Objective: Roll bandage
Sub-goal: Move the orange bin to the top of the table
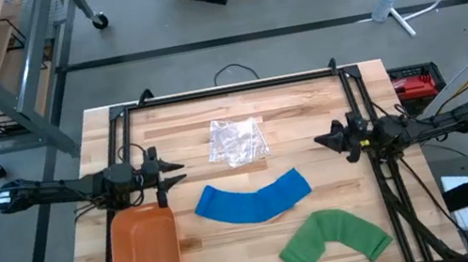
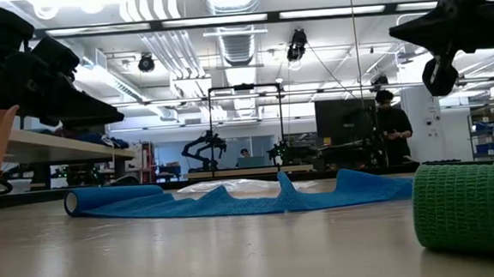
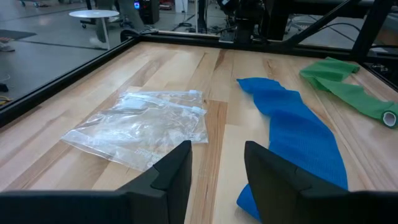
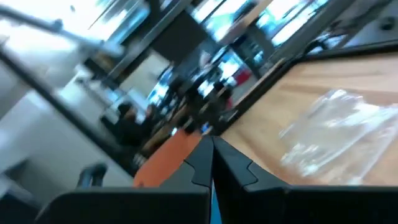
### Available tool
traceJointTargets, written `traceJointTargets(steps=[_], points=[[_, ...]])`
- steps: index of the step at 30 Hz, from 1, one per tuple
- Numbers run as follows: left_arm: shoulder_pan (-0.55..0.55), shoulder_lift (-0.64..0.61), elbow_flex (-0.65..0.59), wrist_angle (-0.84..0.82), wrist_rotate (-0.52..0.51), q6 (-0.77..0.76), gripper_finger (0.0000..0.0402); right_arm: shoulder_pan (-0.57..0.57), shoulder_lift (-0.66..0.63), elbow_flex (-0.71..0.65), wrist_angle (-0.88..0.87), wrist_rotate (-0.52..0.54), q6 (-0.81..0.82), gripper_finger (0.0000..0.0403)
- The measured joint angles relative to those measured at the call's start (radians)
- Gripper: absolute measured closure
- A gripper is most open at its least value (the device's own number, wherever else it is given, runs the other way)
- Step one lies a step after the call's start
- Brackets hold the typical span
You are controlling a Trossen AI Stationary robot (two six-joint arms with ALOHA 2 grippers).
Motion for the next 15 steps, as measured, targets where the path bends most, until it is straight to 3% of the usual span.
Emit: traceJointTargets(steps=[5,8,11,15], points=[[0.0,0.0,0.0,0.0,0.0,0.0,0.0262,-0.001,0.0,0.0,-0.028,0.234,-0.05,0.0403],[0.0,0.0,0.0,0.0,0.0,0.0,0.0262,-0.001,0.007,0.0,-0.048,0.238,0.02,0.0403],[0.0,0.0,0.0,0.0,0.0,0.0,0.0262,0.014,0.056,-0.001,-0.01,0.168,0.03,0.0403],[0.0,0.0,0.0,0.0,0.0,0.0,0.0262,0.058,0.186,-0.002,0.158,0.116,-0.019,0.0403]])
